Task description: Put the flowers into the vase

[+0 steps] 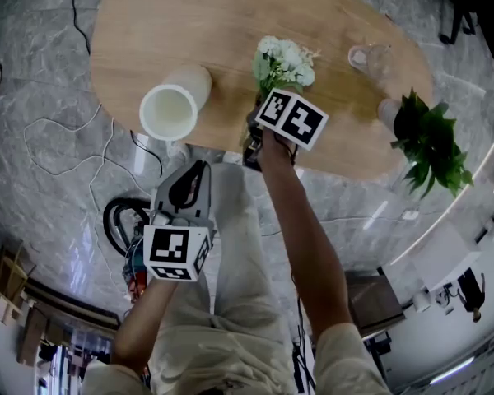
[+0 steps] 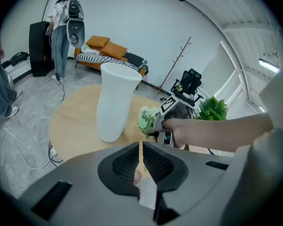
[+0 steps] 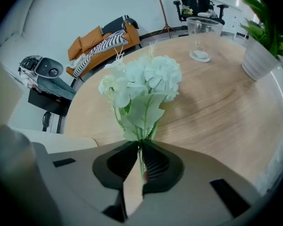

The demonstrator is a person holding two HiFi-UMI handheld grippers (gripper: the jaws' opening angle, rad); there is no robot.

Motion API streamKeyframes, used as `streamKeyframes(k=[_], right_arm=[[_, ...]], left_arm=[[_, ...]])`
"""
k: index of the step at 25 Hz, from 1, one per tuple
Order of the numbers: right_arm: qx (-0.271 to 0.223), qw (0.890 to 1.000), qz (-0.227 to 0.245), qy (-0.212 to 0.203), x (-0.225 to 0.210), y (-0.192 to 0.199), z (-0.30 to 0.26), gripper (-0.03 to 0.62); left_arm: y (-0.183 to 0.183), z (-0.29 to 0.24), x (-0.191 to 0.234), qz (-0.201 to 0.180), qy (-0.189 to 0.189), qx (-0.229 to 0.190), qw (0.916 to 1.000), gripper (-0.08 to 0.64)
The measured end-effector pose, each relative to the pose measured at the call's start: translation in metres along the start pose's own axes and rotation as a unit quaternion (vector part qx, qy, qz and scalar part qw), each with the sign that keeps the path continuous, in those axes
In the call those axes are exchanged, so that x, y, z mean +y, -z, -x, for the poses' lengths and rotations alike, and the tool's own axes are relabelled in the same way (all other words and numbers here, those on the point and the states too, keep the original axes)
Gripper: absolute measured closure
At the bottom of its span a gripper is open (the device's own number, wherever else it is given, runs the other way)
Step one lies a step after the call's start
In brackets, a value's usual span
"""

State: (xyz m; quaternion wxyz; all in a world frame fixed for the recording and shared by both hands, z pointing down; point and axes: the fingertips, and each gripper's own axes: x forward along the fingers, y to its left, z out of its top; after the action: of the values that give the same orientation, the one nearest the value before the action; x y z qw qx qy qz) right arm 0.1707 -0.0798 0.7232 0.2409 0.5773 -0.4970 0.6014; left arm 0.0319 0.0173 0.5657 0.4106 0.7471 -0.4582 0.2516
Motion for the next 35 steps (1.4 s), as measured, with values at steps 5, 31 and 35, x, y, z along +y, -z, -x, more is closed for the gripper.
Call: streamKeyframes(k=[5, 31, 35], right_arm=[[-0.006, 1.0, -0.003, -0.022, 0.003, 0.005, 0.006, 0.555], [-0.061, 0.993, -0.01, -0.099, 0.004, 0.016, 0.076, 0.555], [-0.068, 0.992, 0.003, -0.107, 0.014, 0.016, 0.096, 0.556]], left_arm=[[0.001, 0.002, 0.0, -0.003, 0.0, 0.0, 1.0, 0.526], [-0.01, 0.027, -0.035, -0.042, 0.013, -0.014, 0.9989, 0.526], [-0.022, 0.037, -0.038, -0.056, 0.015, -0.018, 0.9981, 0.526]])
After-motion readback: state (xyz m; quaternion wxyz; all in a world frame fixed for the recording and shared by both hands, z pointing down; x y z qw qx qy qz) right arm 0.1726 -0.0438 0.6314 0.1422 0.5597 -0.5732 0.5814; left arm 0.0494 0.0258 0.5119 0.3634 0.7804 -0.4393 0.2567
